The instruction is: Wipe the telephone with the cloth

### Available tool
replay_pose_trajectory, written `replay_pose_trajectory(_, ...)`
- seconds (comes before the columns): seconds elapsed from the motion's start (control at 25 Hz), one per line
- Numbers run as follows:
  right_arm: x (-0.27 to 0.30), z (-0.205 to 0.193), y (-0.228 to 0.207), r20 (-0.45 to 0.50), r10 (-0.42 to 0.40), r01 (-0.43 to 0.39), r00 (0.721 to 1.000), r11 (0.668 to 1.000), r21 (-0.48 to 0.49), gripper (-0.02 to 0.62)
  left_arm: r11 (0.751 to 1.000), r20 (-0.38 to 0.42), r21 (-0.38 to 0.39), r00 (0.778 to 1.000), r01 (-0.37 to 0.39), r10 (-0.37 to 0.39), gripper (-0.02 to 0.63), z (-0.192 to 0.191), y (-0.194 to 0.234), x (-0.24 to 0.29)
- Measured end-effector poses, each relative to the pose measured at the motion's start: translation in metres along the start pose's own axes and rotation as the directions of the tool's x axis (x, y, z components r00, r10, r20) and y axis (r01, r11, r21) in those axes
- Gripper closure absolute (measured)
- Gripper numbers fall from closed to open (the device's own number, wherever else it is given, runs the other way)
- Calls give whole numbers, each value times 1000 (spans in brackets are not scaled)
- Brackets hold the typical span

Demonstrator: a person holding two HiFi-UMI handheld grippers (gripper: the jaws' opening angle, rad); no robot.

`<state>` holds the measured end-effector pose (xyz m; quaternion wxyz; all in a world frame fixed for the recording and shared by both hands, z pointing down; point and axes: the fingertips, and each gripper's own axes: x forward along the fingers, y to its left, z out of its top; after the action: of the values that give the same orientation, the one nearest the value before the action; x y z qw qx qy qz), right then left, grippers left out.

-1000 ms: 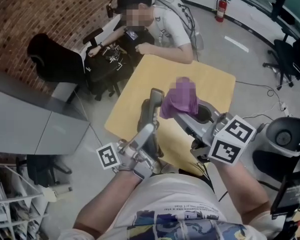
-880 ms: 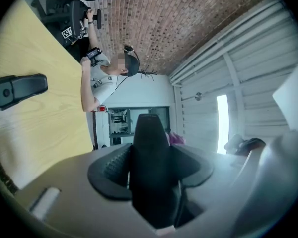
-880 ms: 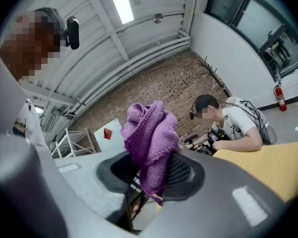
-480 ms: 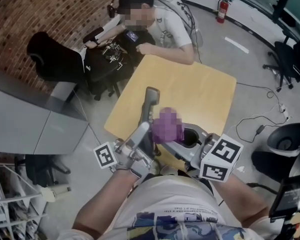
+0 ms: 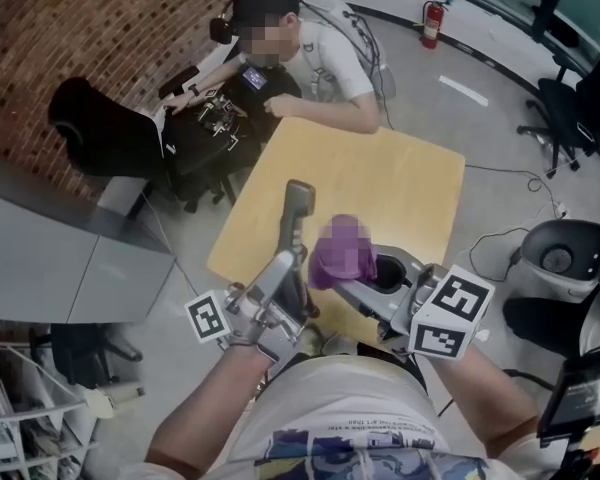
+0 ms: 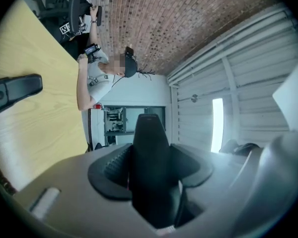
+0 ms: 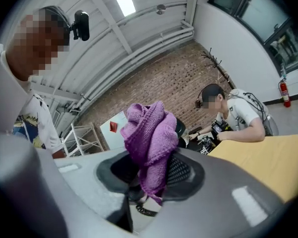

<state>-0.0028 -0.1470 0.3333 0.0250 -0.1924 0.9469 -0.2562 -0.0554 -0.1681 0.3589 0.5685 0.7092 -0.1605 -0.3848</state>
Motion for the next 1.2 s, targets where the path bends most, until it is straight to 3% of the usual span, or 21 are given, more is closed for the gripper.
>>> replay_pose_trajectory(0.36, 8, 34, -30, 113, -102, 101, 988, 995, 18, 474, 1000, -20, -23, 1000, -4, 4, 353, -11, 1, 0)
replay_pose_trajectory(0.92, 11, -11, 10, 26, -5, 4, 1000, 1000, 25, 474, 999, -2, -34, 1000, 15, -15, 353, -3, 2, 0)
replay_pose_trajectory(1.2, 2, -45, 30, -63, 59, -56, 996, 997, 43, 474, 999, 7, -33, 1000, 16, -16, 353, 5, 3, -1)
